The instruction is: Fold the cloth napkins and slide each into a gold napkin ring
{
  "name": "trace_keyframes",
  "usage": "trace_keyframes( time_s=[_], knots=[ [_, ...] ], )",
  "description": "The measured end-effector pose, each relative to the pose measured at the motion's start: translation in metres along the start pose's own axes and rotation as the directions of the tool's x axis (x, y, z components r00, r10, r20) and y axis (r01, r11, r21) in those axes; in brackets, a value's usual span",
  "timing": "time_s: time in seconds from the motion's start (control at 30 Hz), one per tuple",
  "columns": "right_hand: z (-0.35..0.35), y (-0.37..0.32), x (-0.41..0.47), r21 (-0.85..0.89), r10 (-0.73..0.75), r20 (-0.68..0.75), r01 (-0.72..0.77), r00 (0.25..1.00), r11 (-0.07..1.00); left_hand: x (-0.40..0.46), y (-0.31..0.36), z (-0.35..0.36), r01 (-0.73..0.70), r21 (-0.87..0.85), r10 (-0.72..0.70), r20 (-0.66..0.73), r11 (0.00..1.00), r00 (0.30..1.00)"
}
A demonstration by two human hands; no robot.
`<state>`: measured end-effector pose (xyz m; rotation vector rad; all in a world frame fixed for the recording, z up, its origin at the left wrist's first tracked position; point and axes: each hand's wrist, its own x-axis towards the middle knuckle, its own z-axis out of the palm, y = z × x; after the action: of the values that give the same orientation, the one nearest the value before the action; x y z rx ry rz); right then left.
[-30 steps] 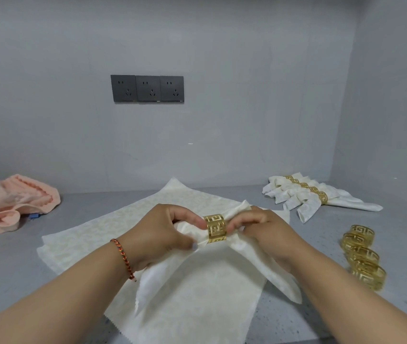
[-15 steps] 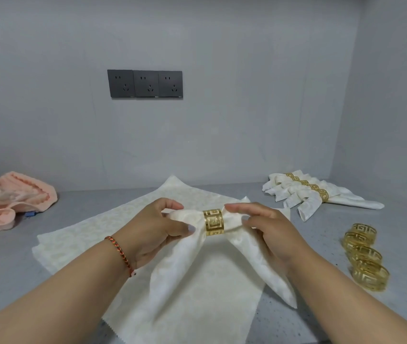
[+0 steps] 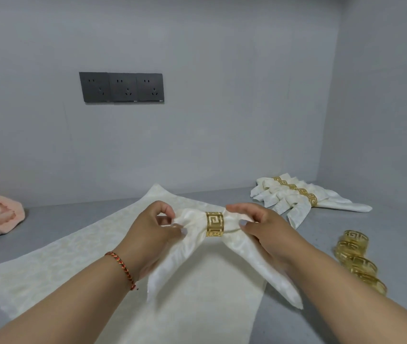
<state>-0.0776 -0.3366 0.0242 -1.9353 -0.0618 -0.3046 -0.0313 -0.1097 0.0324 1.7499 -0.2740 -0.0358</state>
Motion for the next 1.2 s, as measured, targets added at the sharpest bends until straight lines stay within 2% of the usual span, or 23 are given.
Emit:
trace_keyframes(
  time_s=[0.1,0.17,0.27,0.37,0.5,0.63,0.83,1.0,1.07,1.1,1.2],
  knots=[
    [-0.020,0.011,0.026,-0.102,0.041,-0.028,-0.043,0.999,0.994,0.025,-0.001,0.016,0.022,-0.032,-0.021,0.043,0.999,0.999],
    [-0.033,0.021,0.044,-0.148,0.055,-0.111,-0.071,0.992,0.987,0.044,-0.001,0.028,0.028,-0.041,-0.025,0.053,0.999,0.998],
    [-0.048,0.033,0.074,-0.144,0.010,-0.250,-0.048,0.968,0.988,0.079,0.000,0.049,0.056,-0.066,-0.054,0.042,0.996,0.998],
    [-0.062,0.040,0.108,-0.172,0.030,-0.295,-0.084,0.955,0.981,0.117,-0.002,0.068,0.083,-0.095,-0.082,0.012,0.992,0.997],
    [-0.081,0.050,0.174,-0.228,0.147,-0.275,-0.213,0.950,0.950,0.175,-0.007,0.096,0.120,-0.105,-0.124,-0.035,0.987,0.992],
    [-0.096,0.064,0.230,-0.200,0.282,-0.249,-0.334,0.926,0.921,0.230,-0.012,0.121,0.169,-0.171,-0.170,0.007,0.971,0.985],
    [-0.105,0.099,0.292,-0.238,0.352,-0.208,-0.396,0.913,0.887,0.309,-0.045,0.156,0.220,-0.245,-0.205,0.083,0.944,0.975],
    [-0.106,0.125,0.320,-0.232,0.391,-0.229,-0.440,0.891,0.867,0.349,-0.066,0.174,0.234,-0.304,-0.206,0.120,0.924,0.971],
    [-0.106,0.135,0.326,-0.219,0.430,-0.231,-0.477,0.873,0.851,0.358,-0.072,0.178,0.233,-0.252,-0.206,0.132,0.939,0.970],
    [-0.105,0.141,0.328,-0.197,0.452,-0.234,-0.498,0.861,0.845,0.361,-0.076,0.180,0.214,-0.170,-0.193,0.129,0.962,0.973],
    [-0.101,0.149,0.333,-0.322,0.401,-0.222,-0.455,0.889,0.830,0.359,-0.078,0.185,0.113,0.210,-0.127,0.054,0.971,0.990]
  ],
)
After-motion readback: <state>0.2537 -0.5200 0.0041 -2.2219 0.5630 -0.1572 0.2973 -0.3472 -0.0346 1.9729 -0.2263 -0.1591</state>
